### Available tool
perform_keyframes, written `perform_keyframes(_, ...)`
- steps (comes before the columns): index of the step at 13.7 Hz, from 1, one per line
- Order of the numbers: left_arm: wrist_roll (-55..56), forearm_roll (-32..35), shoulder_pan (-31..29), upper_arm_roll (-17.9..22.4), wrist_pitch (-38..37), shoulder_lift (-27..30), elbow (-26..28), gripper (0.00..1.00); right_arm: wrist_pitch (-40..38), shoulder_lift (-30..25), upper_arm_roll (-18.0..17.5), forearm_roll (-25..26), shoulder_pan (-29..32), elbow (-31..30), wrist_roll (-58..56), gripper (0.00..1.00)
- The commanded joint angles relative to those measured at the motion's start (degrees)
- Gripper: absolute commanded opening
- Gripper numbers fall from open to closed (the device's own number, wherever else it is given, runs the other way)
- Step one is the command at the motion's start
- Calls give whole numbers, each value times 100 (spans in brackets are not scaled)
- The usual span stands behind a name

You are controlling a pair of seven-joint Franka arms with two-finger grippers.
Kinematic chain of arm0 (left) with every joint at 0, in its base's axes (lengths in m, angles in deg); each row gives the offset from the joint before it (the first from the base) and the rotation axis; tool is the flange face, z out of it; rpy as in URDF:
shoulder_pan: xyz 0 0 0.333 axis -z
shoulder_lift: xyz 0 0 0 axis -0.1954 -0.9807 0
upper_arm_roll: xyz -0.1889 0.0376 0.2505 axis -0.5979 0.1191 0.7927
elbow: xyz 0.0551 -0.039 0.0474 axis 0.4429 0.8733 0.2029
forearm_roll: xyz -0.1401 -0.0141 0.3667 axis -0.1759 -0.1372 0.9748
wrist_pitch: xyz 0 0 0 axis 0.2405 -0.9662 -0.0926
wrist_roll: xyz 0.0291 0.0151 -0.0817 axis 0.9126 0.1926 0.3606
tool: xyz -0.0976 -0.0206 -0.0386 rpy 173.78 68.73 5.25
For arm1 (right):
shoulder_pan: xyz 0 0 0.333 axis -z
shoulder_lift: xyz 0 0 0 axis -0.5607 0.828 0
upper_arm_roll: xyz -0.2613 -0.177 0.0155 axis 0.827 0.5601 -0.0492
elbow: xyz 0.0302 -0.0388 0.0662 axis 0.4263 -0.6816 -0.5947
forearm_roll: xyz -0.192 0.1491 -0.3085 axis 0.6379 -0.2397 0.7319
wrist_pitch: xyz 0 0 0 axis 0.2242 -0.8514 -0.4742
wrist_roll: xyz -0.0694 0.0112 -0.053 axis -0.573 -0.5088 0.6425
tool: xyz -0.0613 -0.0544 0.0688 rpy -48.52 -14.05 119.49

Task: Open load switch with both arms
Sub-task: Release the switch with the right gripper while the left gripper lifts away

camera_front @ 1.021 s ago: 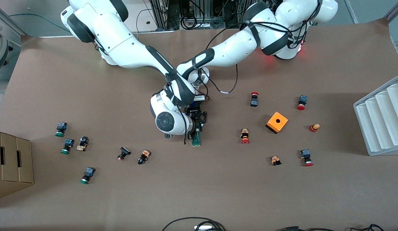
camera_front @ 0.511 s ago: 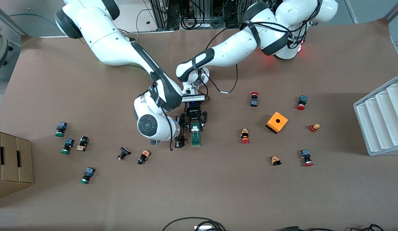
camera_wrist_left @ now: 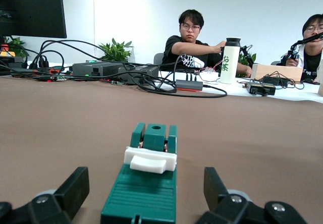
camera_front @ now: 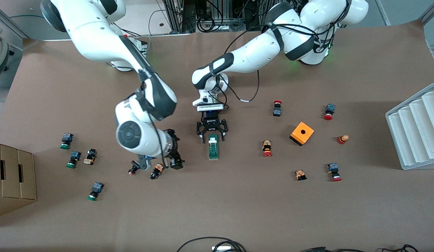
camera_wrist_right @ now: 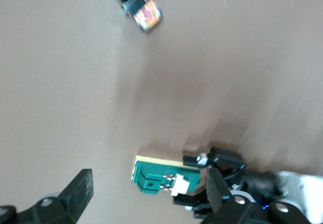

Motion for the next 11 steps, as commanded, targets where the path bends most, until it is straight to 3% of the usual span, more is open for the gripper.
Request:
perform_keyframes(1,314,-315,215,-19,128,-412,-101,100,-423,-520,-50,106,451,-209,-1230,100)
perform_keyframes(6,-687,-1651,426,-19,207,362,-12,100,-608,-1609,-50,106,1303,-1008,-3726,100)
perform_keyframes(11,-794,-2136,567,-19,277,723,-4,100,-881,-2261,-59,501,1954,-1370,-5846,100)
